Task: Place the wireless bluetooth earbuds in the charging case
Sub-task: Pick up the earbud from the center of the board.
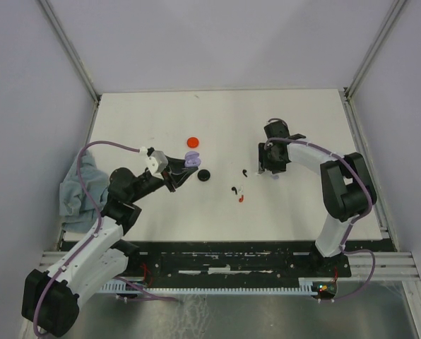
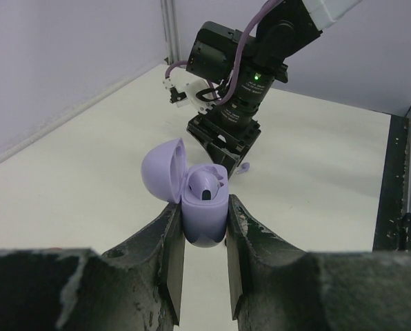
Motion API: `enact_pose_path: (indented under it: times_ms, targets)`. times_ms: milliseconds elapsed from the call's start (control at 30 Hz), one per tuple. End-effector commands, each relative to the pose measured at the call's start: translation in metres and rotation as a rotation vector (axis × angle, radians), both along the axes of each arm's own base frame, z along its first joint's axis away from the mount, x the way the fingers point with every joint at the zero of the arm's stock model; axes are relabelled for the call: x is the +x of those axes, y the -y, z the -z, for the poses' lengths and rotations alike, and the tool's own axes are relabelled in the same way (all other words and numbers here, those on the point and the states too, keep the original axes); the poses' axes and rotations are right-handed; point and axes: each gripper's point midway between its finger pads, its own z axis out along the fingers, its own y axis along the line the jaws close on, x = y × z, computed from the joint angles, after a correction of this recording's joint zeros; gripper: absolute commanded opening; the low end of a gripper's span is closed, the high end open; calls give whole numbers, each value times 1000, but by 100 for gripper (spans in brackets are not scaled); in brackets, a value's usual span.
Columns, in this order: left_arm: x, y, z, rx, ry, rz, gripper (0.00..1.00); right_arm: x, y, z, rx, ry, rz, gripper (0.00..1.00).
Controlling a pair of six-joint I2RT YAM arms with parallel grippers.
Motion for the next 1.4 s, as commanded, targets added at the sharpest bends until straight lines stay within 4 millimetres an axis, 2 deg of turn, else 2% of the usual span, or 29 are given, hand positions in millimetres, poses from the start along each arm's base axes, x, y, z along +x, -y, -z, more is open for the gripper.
enact_pose_path:
  times_ms: [0, 300, 533, 633, 800, 933, 1100, 1367]
  targets:
    - [1, 0, -14, -21, 54, -8, 3, 18, -6, -7, 44, 47, 8, 59]
    - [1, 1, -14, -28, 51, -3, 3, -7, -7, 2, 71, -45, 4, 57]
    - [0, 0, -16, -33, 54, -2, 3, -30, -3, -5, 66, -104, -6, 56]
    - [-1, 1, -16, -35, 55, 1, 3, -33, 1, -12, 50, -104, -13, 56]
    - [-1, 1, -16, -38, 52, 2, 3, -25, 16, -32, -32, -52, -16, 56]
    - [-2, 1, -16, -40, 55, 2, 3, -20, 32, -36, -130, -49, -12, 56]
    - [-2, 1, -16, -40, 53, 3, 3, -12, 43, -31, -192, -68, 19, 55]
    - [-1, 2, -15, -39, 51, 2, 3, -6, 40, -9, -172, -118, 25, 46]
